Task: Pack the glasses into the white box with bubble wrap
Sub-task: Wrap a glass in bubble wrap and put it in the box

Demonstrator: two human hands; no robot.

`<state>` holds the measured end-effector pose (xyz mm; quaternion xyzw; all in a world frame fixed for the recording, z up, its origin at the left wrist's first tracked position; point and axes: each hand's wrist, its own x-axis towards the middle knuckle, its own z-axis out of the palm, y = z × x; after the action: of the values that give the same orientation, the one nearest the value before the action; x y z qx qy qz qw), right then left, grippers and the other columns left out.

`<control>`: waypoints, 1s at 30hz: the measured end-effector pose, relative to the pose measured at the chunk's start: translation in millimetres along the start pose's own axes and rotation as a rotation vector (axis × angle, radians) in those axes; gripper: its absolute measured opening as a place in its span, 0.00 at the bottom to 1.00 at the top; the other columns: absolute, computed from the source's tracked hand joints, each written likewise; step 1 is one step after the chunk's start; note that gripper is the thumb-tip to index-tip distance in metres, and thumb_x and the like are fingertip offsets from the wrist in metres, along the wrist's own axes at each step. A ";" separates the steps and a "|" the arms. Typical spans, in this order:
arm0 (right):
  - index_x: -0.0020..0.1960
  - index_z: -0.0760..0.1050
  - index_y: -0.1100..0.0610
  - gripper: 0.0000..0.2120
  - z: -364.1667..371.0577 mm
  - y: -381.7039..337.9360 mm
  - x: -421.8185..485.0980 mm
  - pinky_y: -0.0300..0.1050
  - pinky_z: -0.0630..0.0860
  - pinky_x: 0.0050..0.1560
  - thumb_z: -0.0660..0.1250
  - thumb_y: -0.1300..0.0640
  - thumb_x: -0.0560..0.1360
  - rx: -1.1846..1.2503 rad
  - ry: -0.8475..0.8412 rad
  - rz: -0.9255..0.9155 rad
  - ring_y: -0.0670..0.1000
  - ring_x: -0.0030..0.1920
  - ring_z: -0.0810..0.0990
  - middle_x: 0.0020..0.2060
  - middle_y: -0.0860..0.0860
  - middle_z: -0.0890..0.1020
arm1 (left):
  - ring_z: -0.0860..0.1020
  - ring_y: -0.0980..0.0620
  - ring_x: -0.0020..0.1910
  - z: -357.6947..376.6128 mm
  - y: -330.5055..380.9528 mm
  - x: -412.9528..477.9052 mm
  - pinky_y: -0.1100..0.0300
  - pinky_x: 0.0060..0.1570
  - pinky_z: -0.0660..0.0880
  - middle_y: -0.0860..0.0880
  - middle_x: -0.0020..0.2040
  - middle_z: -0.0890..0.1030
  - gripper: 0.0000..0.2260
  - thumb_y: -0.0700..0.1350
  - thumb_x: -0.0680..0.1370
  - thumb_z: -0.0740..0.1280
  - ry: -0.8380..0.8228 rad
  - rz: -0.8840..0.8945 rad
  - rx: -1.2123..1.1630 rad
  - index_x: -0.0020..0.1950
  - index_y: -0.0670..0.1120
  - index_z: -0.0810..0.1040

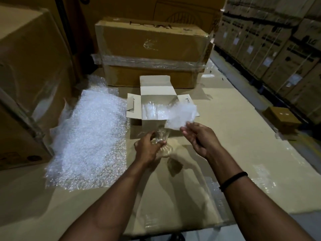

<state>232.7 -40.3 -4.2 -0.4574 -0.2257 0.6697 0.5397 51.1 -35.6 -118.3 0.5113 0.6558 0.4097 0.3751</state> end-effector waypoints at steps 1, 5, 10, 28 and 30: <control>0.50 0.73 0.64 0.05 6.2 -0.8 5.1 0.39 0.80 0.31 0.67 0.66 0.76 -0.162 -0.009 -0.052 0.49 0.32 0.83 0.37 0.56 0.81 | 0.79 0.50 0.57 1.6 -1.6 1.4 0.46 0.60 0.74 0.57 0.54 0.83 0.33 0.70 0.60 0.71 0.008 0.003 -0.004 0.62 0.57 0.77; 0.46 0.78 0.56 0.03 22.0 4.6 22.5 0.40 0.72 0.31 0.72 0.60 0.74 -0.911 -0.045 -0.461 0.45 0.30 0.78 0.38 0.51 0.82 | 0.81 0.50 0.53 6.8 0.2 -2.8 0.49 0.52 0.80 0.56 0.50 0.84 0.25 0.63 0.62 0.76 0.034 -0.026 -0.126 0.58 0.60 0.79; 0.50 0.84 0.52 0.07 29.4 -0.3 35.3 0.42 0.69 0.38 0.68 0.59 0.75 -1.786 -0.297 -1.047 0.53 0.49 0.79 0.52 0.47 0.82 | 0.81 0.50 0.51 10.5 -0.9 -4.4 0.48 0.48 0.81 0.57 0.45 0.83 0.19 0.60 0.63 0.76 0.096 -0.022 -0.148 0.53 0.61 0.80; 0.68 0.72 0.47 0.29 45.5 -5.0 17.6 0.39 0.62 0.35 0.60 0.69 0.72 -2.139 -0.574 -0.756 0.52 0.60 0.74 0.66 0.47 0.76 | 0.80 0.57 0.53 4.5 -0.9 -2.3 0.55 0.52 0.79 0.58 0.51 0.83 0.23 0.60 0.65 0.74 0.042 0.032 -0.063 0.60 0.62 0.78; 0.70 0.70 0.48 0.27 49.2 -0.3 24.8 0.43 0.68 0.44 0.60 0.67 0.75 -2.210 -0.593 -0.606 0.54 0.62 0.72 0.64 0.51 0.77 | 0.80 0.56 0.54 3.3 -1.9 -0.3 0.55 0.53 0.79 0.57 0.51 0.83 0.27 0.65 0.63 0.72 0.037 0.039 -0.017 0.61 0.60 0.78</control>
<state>190.8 -7.7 10.4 -0.4304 -0.8979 0.0360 -0.0851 53.5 -35.6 -121.2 0.5133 0.6489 0.4318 0.3592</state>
